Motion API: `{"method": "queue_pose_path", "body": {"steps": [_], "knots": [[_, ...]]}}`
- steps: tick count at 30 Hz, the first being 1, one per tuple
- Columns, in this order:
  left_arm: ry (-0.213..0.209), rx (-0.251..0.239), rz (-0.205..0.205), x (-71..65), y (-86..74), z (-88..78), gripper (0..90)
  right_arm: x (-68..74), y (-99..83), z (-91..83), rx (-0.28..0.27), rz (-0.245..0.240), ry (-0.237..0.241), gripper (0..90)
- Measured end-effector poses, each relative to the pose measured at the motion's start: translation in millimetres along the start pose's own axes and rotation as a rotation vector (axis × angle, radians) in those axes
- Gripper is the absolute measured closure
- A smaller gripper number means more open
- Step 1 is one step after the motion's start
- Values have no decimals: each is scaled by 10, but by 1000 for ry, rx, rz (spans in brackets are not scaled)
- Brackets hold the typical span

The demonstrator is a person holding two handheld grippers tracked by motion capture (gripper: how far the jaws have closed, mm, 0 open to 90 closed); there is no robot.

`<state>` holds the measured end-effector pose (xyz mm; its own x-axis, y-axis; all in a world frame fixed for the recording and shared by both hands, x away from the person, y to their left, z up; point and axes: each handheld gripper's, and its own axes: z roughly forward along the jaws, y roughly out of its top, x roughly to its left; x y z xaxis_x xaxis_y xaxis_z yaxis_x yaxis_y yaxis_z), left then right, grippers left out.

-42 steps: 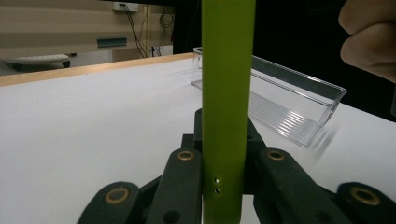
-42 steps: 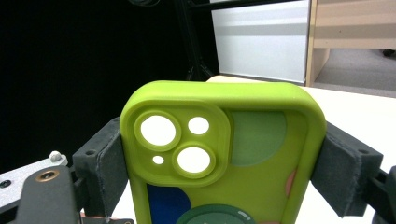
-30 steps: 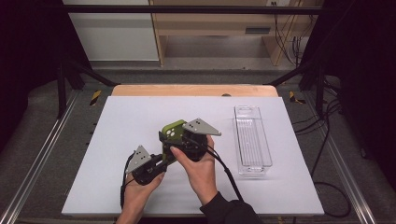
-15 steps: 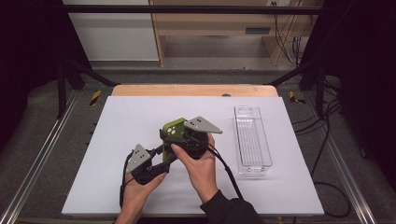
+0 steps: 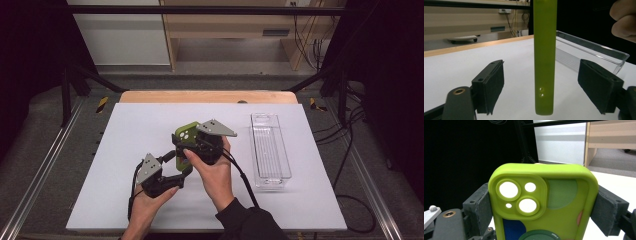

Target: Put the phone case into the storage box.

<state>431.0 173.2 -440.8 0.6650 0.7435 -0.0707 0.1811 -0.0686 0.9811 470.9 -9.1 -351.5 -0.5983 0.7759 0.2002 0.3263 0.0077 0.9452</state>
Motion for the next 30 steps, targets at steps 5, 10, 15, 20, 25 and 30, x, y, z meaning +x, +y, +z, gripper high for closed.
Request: {"method": "queue_pose_path", "body": {"steps": [5, 10, 15, 20, 25, 30], "knots": [[27, -12, -5, 19, 16, -13, 91, -24, 9, -23, -1, -2, -4, 167], [30, -7, -1, 40, 13, -20, 53, -107, 65, -64, -7, -5, -29, 167], [40, -4, 8, 80, 12, -57, 40, -209, 126, -92, -3, -23, -61, 166], [57, -18, 7, 188, 16, -127, 35, -290, 167, -114, 1, -20, -71, 166], [86, -27, 10, 288, 23, -203, 32, -359, 209, -145, -4, -22, -88, 167], [115, -31, 16, 380, 13, -296, 30, -434, 258, -162, -9, -30, -109, 166]]}}
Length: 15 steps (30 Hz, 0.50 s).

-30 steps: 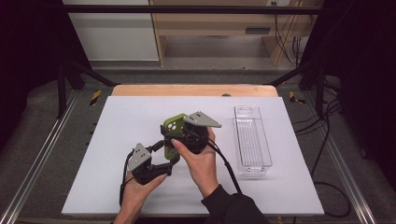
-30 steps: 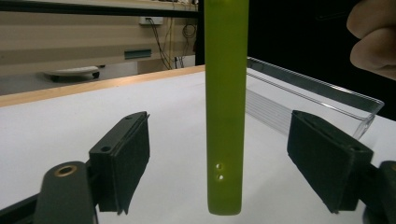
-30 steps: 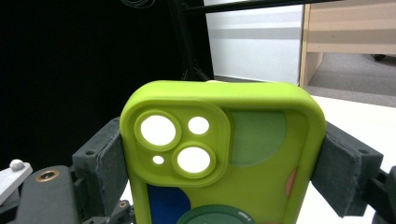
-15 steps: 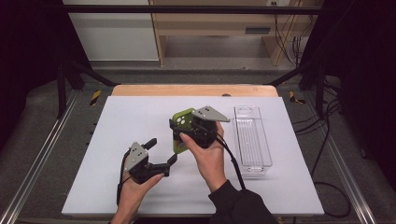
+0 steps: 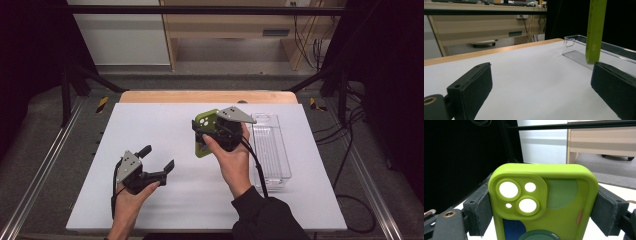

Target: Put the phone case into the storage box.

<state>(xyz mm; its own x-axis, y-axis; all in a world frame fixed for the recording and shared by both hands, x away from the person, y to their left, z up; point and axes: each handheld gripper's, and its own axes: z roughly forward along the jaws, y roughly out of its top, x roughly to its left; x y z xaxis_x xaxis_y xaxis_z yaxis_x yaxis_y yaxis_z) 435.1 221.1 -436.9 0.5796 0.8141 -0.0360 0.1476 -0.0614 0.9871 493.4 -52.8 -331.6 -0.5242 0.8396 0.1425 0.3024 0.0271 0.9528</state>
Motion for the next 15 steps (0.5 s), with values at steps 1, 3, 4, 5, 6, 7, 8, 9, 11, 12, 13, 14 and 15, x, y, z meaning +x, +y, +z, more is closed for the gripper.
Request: {"method": "queue_pose_path", "body": {"steps": [1, 3, 4, 5, 6, 7, 8, 9, 11, 12, 13, 14, 15], "knots": [[7, -2, 0, 22, -1, -20, 30, 0, 0, 0, 0, 0, 0, 166], [22, -10, -5, 64, -8, -62, 26, -27, 12, 0, 0, 0, -5, 166], [28, -11, -8, 83, -15, -83, 25, -37, 18, -2, 1, -1, -6, 167], [33, -13, -11, 97, -25, -103, 25, -47, 25, -4, 1, -6, -9, 167], [38, -15, -14, 109, -37, -122, 25, -56, 32, -5, 1, -7, -8, 166], [43, -9, -12, 119, -51, -138, 25, -65, 38, -5, -1, -9, -11, 166], [45, -3, -8, 124, -64, -153, 25, -74, 44, -4, 0, -13, -12, 166], [49, -4, -6, 125, -78, -169, 25, -83, 48, -4, 1, -15, -13, 166], [50, -3, -2, 136, -94, -204, 25, -105, 57, -9, -1, -14, -16, 166], [51, -6, -2, 143, -99, -220, 25, -116, 61, -13, -2, -12, -17, 166], [53, -7, 2, 153, -102, -237, 25, -127, 66, -18, -5, -11, -19, 166], [53, -10, 1, 164, -101, -253, 25, -152, 79, -28, -7, -8, -21, 166], [56, -15, 2, 176, -98, -266, 25, -152, 79, -28, -7, -8, -21, 166]]}}
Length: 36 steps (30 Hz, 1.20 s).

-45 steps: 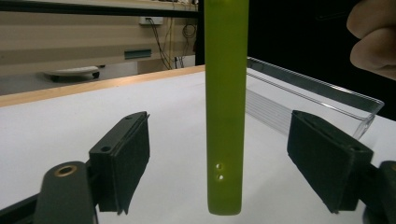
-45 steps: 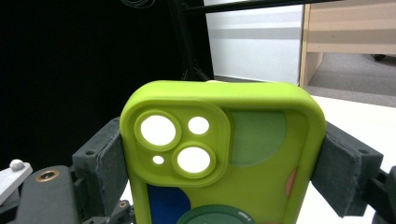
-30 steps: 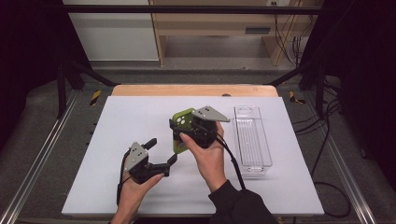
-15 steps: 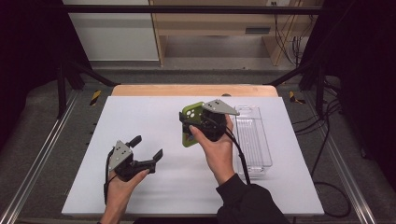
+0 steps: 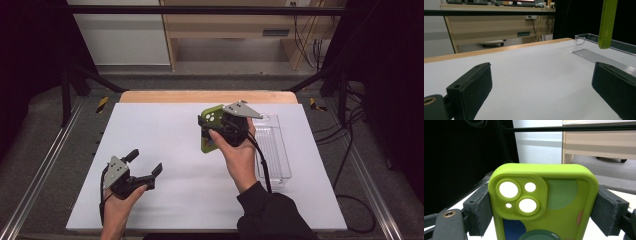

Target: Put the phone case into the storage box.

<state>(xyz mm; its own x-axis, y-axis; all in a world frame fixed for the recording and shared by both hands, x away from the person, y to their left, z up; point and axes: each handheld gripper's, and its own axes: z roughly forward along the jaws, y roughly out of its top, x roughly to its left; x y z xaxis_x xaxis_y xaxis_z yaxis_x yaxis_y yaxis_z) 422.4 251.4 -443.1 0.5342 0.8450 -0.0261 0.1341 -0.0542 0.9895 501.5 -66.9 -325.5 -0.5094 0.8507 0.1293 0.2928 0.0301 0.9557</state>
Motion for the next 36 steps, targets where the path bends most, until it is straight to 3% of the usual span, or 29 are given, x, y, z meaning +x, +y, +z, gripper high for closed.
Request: {"method": "queue_pose_path", "body": {"steps": [16, 36], "knots": [[4, -17, -26, 149, -65, -224, 23, -205, 97, -87, -16, 10, -28, 166], [-7, -16, -20, 228, -102, -230, 22, -456, 232, -203, -49, 16, -64, 166]]}}
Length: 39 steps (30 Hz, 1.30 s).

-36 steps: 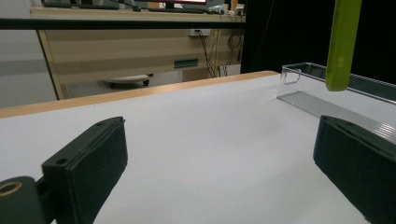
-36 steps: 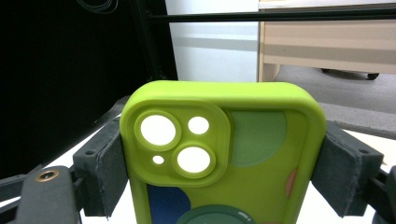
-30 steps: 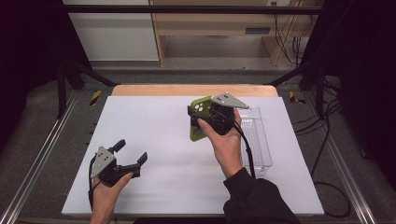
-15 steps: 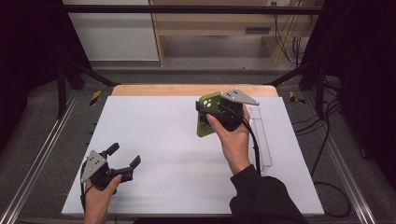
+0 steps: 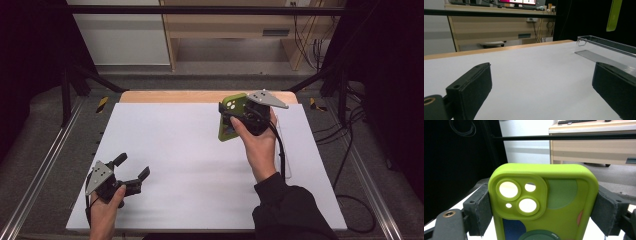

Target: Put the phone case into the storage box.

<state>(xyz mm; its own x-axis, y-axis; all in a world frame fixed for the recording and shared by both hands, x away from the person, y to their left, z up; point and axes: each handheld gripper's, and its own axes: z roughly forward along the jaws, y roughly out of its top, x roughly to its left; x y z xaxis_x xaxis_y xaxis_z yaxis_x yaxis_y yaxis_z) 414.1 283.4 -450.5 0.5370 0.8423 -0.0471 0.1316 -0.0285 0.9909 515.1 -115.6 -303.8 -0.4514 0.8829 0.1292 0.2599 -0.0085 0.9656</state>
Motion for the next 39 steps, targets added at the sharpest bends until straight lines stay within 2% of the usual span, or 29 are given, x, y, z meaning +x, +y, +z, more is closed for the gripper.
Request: {"method": "queue_pose_path", "body": {"steps": [19, 27, 36, 39], "knots": [[-5, -21, -9, 21, 6, -15, 22, -412, 95, -97, -20, 10, -88, 166], [-10, -39, -6, 50, 13, -37, 22, -607, 108, -138, -12, 8, -134, 166], [-30, -48, -20, 87, 14, -50, 22, -719, 80, -157, -4, -15, -160, 165], [-41, -49, -20, 78, 16, -46, 21, -767, 75, -181, -9, -4, -168, 165]]}}
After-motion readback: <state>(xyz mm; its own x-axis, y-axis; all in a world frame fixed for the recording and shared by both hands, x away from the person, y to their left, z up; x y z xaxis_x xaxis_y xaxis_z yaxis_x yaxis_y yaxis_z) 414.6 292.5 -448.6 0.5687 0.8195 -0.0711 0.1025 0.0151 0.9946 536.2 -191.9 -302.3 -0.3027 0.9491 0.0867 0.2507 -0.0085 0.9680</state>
